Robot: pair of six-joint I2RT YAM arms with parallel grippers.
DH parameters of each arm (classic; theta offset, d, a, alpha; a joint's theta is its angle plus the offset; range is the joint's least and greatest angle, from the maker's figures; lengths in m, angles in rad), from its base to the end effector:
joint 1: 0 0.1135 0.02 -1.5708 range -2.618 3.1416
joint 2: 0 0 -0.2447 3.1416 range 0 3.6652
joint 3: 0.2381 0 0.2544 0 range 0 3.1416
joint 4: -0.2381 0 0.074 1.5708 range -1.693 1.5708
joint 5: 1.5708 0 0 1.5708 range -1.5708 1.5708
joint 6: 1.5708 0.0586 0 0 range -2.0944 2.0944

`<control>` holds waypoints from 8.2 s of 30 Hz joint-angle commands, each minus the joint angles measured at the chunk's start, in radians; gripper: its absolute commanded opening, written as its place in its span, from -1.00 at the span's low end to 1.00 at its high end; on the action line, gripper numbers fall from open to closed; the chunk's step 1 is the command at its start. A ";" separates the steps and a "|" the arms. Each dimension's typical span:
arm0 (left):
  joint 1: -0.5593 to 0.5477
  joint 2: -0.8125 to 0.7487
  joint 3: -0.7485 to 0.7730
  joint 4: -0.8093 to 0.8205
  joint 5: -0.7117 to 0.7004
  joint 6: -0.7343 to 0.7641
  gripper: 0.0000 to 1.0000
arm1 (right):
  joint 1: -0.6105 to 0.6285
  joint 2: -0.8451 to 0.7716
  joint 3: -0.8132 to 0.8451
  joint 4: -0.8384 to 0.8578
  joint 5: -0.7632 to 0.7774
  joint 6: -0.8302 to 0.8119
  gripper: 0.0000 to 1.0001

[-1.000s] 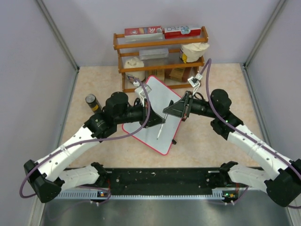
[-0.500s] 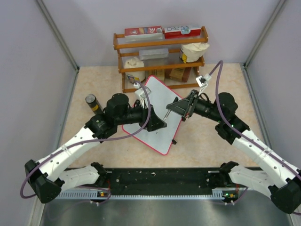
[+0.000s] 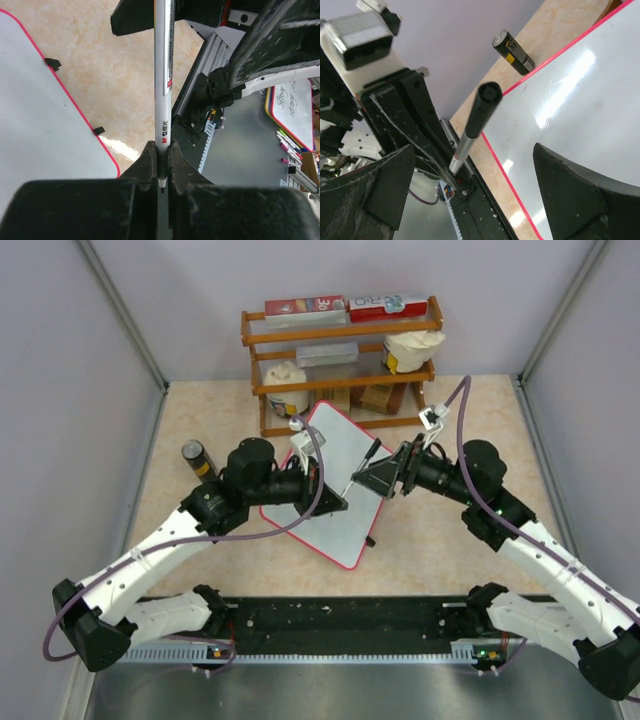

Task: Write a sentence on the whiteboard
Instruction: Pass from the right arm to the left, then pass from the left arm to the right, then adjust the whiteboard at the center of the board, then move the whiteboard to the center of the board.

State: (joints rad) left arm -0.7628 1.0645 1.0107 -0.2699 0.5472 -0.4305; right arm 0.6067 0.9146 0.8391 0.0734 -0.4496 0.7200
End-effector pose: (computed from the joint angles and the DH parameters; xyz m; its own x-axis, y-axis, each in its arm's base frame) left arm 0.1734 -0.2079 0.3347 -0.6040 0.0843 -0.7925 0.7643 0.3430 -0.5460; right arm 0.1897 0.1626 0.3483 -0.5753 0.3236 -0.7512 -0.6533 0.3708 0.6601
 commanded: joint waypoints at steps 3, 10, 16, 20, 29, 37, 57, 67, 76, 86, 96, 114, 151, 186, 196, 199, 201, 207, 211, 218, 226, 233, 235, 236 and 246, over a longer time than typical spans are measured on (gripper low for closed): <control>0.005 -0.015 0.137 -0.127 0.039 0.116 -1.00 | -0.021 -0.013 0.100 -0.136 -0.147 -0.148 0.97; 0.005 -0.024 0.158 -0.169 0.143 0.168 -1.00 | -0.058 -0.020 0.074 0.041 -0.377 -0.044 0.69; 0.005 -0.015 0.138 -0.124 0.192 0.153 -1.00 | -0.058 0.015 0.018 0.253 -0.442 0.121 0.46; 0.005 -0.024 0.135 -0.111 0.174 0.153 -1.00 | -0.058 0.023 0.018 0.221 -0.452 0.104 0.20; 0.005 -0.012 0.109 -0.074 0.192 0.131 -1.00 | -0.054 0.033 0.002 0.238 -0.460 0.124 -0.11; 0.003 -0.003 0.091 -0.061 0.206 0.119 -1.00 | -0.050 0.044 0.003 0.246 -0.459 0.134 -0.15; -0.003 -0.021 0.106 -0.087 0.103 0.124 0.18 | -0.035 0.017 0.034 0.037 -0.348 -0.013 -1.00; -0.064 0.032 0.034 -0.052 -0.131 0.067 0.50 | -0.113 -0.131 0.048 -0.383 0.309 -0.096 -1.00; -0.285 0.420 0.104 0.075 -0.446 0.091 0.17 | -0.260 -0.272 0.018 -0.566 0.528 -0.149 -1.00; -0.380 0.801 0.244 0.077 -0.619 0.104 -0.89 | -0.263 -0.370 -0.020 -0.649 0.700 -0.172 -1.00; -0.383 0.816 0.144 0.054 -0.786 0.046 -1.00 | -0.263 -0.355 -0.035 -0.653 0.695 -0.180 -1.00; -0.277 0.637 -0.242 0.124 -0.902 -0.109 -1.00 | -0.263 -0.338 -0.074 -0.613 0.641 -0.185 -1.00; -0.283 0.635 -0.048 0.051 -0.895 -0.194 0.36 | -0.262 -0.335 -0.104 -0.567 0.606 -0.191 -1.00; -0.221 0.583 -0.187 -0.095 -1.141 -0.488 0.23 | -0.263 -0.330 -0.132 -0.503 0.552 -0.197 -1.00; -0.196 0.658 -0.176 -0.037 -1.129 -0.481 -0.17 | -0.263 -0.315 -0.127 -0.500 0.546 -0.202 -1.00; -0.196 0.666 -0.178 -0.042 -1.136 -0.476 -0.53 | -0.263 -0.312 -0.127 -0.501 0.546 -0.203 -1.00; -0.196 0.667 -0.182 -0.043 -1.133 -0.475 -0.80 | -0.265 -0.312 -0.130 -0.500 0.545 -0.202 -1.00; -0.202 0.652 -0.216 -0.045 -1.119 -0.478 -1.00 | -0.263 -0.310 -0.135 -0.494 0.542 -0.200 -1.00; -0.228 0.626 -0.236 -0.063 -1.119 -0.490 -1.00 | -0.263 -0.310 -0.135 -0.495 0.542 -0.203 -1.00; -0.323 0.594 -0.241 -0.133 -1.118 -0.557 -1.00 | -0.263 -0.309 -0.140 -0.491 0.539 -0.200 -1.00; -0.466 0.614 -0.189 -0.238 -1.089 -0.689 -1.00 | -0.263 -0.306 -0.141 -0.485 0.529 -0.194 -1.00; -0.550 0.641 -0.133 -0.298 -1.061 -0.749 -1.00 | -0.263 -0.313 -0.153 -0.483 0.517 -0.185 -1.00; -0.559 0.657 -0.109 -0.307 -1.049 -0.751 -1.00 | -0.263 -0.319 -0.155 -0.485 0.514 -0.183 -1.00; -0.566 0.667 -0.098 -0.305 -1.044 -0.751 -0.96 | -0.263 -0.321 -0.156 -0.485 0.512 -0.182 -1.00; -0.604 0.697 -0.060 -0.295 -1.038 -0.719 0.19 | -0.263 -0.364 -0.166 -0.489 0.506 -0.175 -1.00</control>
State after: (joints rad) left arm -1.3388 1.7111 0.9539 -0.5247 -0.6155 -1.1458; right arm 0.3504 0.5758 0.6727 -0.4503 0.0650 0.5396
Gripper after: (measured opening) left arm 0.545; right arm 0.080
